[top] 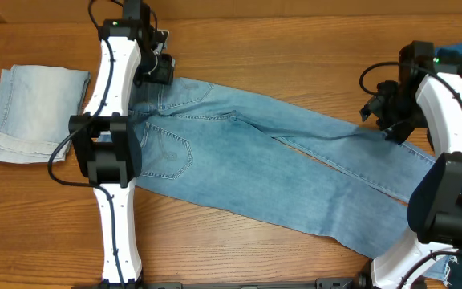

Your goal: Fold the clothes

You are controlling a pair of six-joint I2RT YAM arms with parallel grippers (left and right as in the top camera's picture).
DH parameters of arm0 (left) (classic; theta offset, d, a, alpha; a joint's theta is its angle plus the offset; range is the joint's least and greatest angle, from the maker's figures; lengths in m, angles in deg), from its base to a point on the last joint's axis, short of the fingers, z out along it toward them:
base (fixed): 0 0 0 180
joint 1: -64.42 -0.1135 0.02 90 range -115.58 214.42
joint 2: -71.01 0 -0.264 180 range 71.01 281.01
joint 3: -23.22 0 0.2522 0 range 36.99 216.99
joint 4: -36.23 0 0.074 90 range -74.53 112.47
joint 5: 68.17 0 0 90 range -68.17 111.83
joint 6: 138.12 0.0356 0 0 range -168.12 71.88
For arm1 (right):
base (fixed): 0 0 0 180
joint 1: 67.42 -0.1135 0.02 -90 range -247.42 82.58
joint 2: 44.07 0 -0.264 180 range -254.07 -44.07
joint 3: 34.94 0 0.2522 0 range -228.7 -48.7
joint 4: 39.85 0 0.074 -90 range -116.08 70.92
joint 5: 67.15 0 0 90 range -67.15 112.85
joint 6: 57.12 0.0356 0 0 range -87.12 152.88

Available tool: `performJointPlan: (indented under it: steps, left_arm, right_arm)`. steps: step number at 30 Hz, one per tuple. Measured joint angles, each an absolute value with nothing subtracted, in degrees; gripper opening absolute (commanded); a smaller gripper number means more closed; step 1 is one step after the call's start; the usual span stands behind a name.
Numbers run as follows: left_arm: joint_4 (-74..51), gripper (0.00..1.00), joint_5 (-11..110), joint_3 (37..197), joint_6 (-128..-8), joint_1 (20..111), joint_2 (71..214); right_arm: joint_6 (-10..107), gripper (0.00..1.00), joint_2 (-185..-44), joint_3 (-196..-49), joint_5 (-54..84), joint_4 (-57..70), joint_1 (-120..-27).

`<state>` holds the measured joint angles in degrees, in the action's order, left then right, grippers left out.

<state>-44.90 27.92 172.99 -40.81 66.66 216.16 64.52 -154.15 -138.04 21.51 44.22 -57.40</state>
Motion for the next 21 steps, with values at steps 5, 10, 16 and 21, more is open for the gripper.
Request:
performJointPlan:
  steps: [5,10,16,21]
  left_arm:
    - [-44.71,0.61,27.89,172.99,-39.68,66.6,216.96]
    - [-44.1,0.59,28.14,172.99,-38.91,65.81,216.99]
    - [-44.05,0.56,28.53,172.99,-38.89,63.73,216.99]
    - [-43.99,0.56,28.53,172.99,-38.89,63.19,216.99]
  right_arm:
    - [69.13,0.69,-154.15,-132.27,20.26,37.49,-57.38]
    - [72.86,0.67,-154.15,-129.3,20.06,32.96,-57.38]
    - [76.84,0.57,-154.15,-126.74,20.04,28.24,-57.4]
    - [78.81,0.57,-154.15,-125.17,20.04,25.9,-57.38]
